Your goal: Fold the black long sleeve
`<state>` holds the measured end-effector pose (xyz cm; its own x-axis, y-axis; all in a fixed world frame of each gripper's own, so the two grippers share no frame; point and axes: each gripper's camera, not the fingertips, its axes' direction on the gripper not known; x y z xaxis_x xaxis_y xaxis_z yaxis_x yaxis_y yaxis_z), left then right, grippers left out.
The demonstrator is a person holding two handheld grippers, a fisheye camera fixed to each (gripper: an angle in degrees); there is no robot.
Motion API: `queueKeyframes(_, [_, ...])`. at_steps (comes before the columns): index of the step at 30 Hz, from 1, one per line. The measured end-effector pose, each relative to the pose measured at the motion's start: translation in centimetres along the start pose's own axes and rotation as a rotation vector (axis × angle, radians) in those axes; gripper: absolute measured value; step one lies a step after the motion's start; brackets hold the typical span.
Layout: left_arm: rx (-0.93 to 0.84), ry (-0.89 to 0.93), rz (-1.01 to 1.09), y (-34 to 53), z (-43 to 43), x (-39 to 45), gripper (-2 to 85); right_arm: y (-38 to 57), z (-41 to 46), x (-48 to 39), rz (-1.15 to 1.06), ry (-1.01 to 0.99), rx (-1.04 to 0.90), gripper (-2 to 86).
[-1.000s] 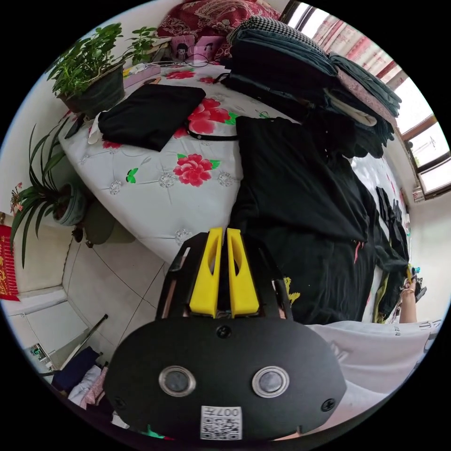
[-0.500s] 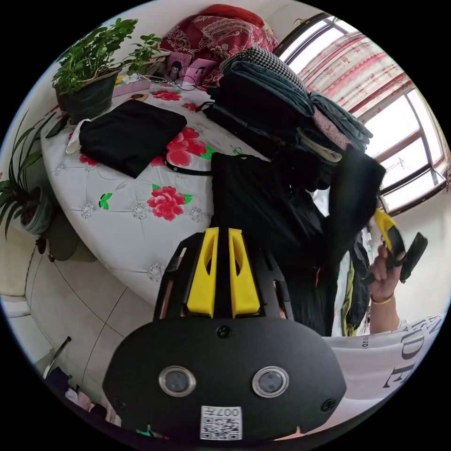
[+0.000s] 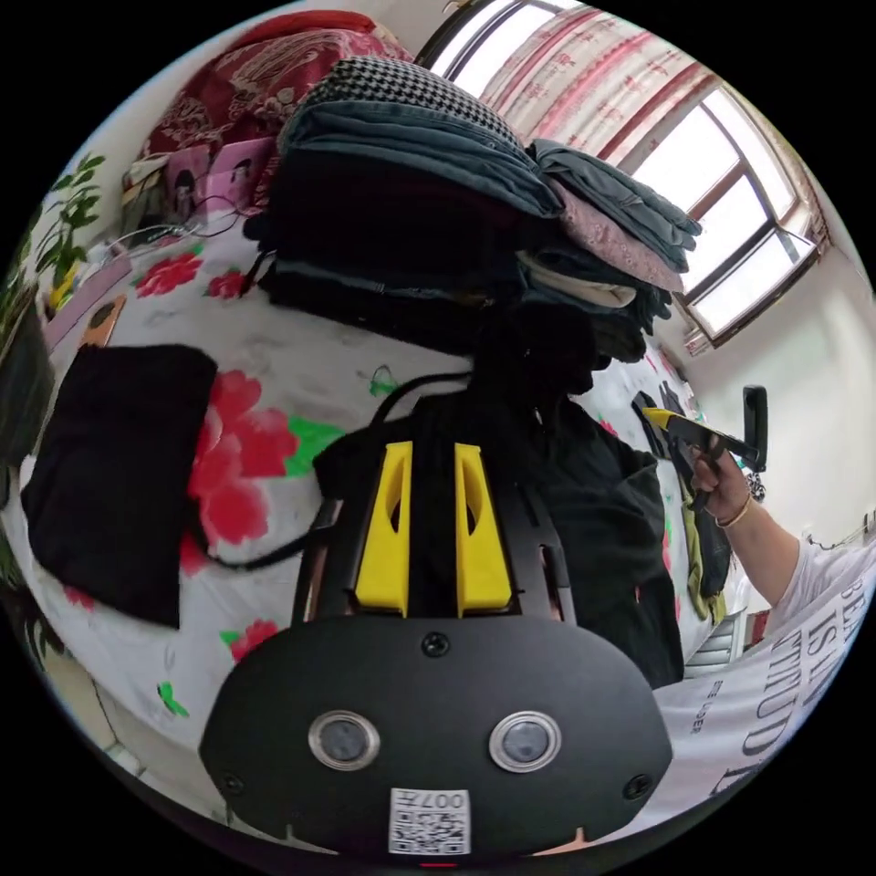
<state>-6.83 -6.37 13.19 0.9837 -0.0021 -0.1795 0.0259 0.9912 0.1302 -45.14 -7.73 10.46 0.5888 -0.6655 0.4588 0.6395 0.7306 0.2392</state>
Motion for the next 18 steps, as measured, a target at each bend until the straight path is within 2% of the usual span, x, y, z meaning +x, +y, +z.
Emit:
queueKeyframes(4, [-0.004, 0.097, 0.076, -7.5, 6.0, 0.4, 9.2, -5.0, 2.8, 0.3, -0.038, 0.028, 0.002, 9.2])
queueKeyframes(11, [-0.080, 0.174, 0.127, -12.8, 14.3, 1.8, 11.9, -9.2, 8.9, -1.3, -0.120, 0.077, -0.070, 4.4])
queueKeyframes(14, [-0.099, 0.179, 0.108, -13.3, 15.2, 1.9, 6.1, -9.0, 7.6, -1.8, -0.143, 0.040, -0.030, 1.2])
queueKeyframes(15, [-0.038, 0.234, 0.117, -13.1, 14.1, 1.9, 1.6, -8.6, 6.2, -2.3, -0.162, 0.002, 0.011, 0.6])
queueKeyframes(18, [0.104, 0.334, 0.175, -11.5, 9.5, 2.4, 0.1, -6.9, 1.3, -4.1, -0.239, -0.081, 0.112, 0.0])
